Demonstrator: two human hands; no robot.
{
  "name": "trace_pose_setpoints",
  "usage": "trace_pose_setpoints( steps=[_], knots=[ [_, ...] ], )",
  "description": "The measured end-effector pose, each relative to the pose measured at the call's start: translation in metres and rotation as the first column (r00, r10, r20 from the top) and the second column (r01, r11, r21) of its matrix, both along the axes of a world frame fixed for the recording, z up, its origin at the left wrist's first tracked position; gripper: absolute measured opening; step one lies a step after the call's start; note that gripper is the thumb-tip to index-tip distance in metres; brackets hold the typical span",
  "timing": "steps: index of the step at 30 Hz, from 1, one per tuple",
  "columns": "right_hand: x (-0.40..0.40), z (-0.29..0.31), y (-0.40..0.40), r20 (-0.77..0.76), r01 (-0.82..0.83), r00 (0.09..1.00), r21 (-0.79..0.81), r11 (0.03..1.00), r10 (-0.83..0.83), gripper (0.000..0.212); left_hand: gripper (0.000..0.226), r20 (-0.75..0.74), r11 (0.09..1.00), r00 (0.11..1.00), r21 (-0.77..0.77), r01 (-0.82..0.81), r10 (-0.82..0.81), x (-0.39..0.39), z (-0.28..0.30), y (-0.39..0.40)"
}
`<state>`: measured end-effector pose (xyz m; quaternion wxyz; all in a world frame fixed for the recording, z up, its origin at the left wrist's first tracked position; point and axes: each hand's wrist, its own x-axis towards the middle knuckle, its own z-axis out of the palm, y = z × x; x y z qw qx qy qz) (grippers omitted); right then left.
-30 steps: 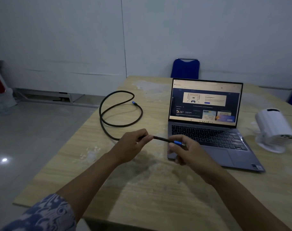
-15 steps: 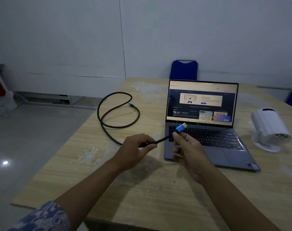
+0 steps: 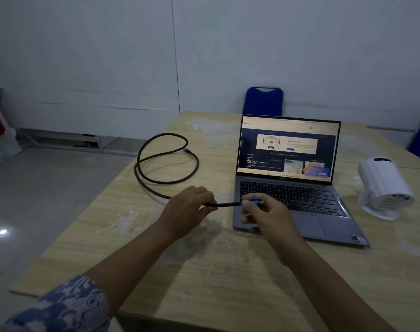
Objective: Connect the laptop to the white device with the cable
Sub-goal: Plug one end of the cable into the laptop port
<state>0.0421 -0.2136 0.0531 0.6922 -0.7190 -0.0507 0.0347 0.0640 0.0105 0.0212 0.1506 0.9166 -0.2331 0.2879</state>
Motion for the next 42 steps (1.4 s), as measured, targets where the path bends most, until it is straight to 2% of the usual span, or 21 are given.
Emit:
trace_pose_setpoints(
  steps=[3,6,7,9,10,12,13,15,23,26,29,32,35,39,40,42],
  knots=[
    [0.000,-0.005,-0.004,-0.006,0.015,1.000,-0.036,0.999,-0.015,0.009,0.013,-0.116,1.000,0.993,-0.005,0.026,-0.027,0.003,-0.004,-0.004],
    [0.002,-0.011,-0.010,-0.010,0.070,0.997,-0.045,0.997,-0.071,0.009,0.032,-0.258,0.998,0.966,-0.058,0.000,-0.015,0.002,-0.015,-0.004],
    [0.003,-0.013,-0.013,-0.014,0.089,0.996,-0.044,0.995,-0.089,0.010,0.041,-0.256,0.995,0.966,-0.080,-0.060,0.038,0.003,-0.020,-0.001],
    [0.005,-0.018,-0.019,-0.026,0.123,0.992,-0.040,0.992,-0.124,0.009,0.057,-0.248,0.943,0.933,-0.142,-0.302,0.261,0.006,-0.029,0.008],
    [0.007,-0.021,-0.021,-0.034,0.138,0.990,-0.044,0.989,-0.140,0.008,0.063,-0.300,0.873,0.867,-0.167,-0.458,0.397,0.009,-0.031,0.014],
    [0.010,-0.026,-0.024,-0.051,0.156,0.986,-0.055,0.986,-0.159,0.005,0.076,-0.477,0.698,0.667,-0.143,-0.702,0.573,0.017,-0.035,0.032],
    [0.012,-0.027,-0.024,-0.053,0.161,0.985,-0.055,0.985,-0.164,0.003,0.080,-0.555,0.638,0.583,-0.119,-0.761,0.593,0.021,-0.037,0.041],
    [0.016,-0.029,-0.022,-0.044,0.155,0.986,-0.064,0.986,-0.158,0.002,0.087,-0.633,0.603,0.515,-0.093,-0.792,0.578,0.030,-0.041,0.056],
    [0.055,-0.032,-0.016,0.046,0.038,0.999,-0.228,0.973,-0.028,0.009,0.070,-0.564,0.674,0.578,-0.050,-0.737,0.590,0.107,-0.049,0.076],
    [0.092,-0.030,-0.012,0.122,-0.014,0.991,-0.358,0.934,0.061,0.009,0.063,-0.511,0.705,0.610,-0.012,-0.709,0.606,0.162,-0.051,0.085],
    [0.147,-0.024,0.001,0.163,-0.028,0.980,-0.444,0.896,0.112,0.012,0.054,-0.538,0.728,0.612,0.005,-0.685,0.579,0.228,-0.050,0.098],
    [0.163,-0.017,0.014,0.136,-0.053,0.982,-0.452,0.891,0.128,0.011,0.045,-0.447,0.736,0.672,-0.043,-0.676,0.591,0.237,-0.051,0.107],
    [0.172,-0.011,0.022,-0.006,-0.127,0.990,-0.428,0.895,0.137,0.010,0.040,-0.425,0.747,0.735,-0.179,-0.641,0.529,0.227,-0.051,0.115],
    [0.163,-0.006,0.021,-0.108,-0.185,0.982,-0.375,0.908,0.156,0.014,0.036,-0.446,0.653,0.777,-0.433,-0.621,0.444,0.213,-0.034,0.107],
    [0.160,-0.009,0.022,-0.108,-0.193,0.980,-0.367,0.910,0.165,0.017,0.035,-0.438,0.605,0.785,-0.503,-0.617,0.437,0.212,-0.032,0.105],
    [0.156,-0.019,0.023,-0.074,-0.197,0.980,-0.378,0.905,0.183,0.021,0.041,-0.430,0.437,0.808,-0.685,-0.582,0.402,0.211,-0.031,0.106]
  ],
)
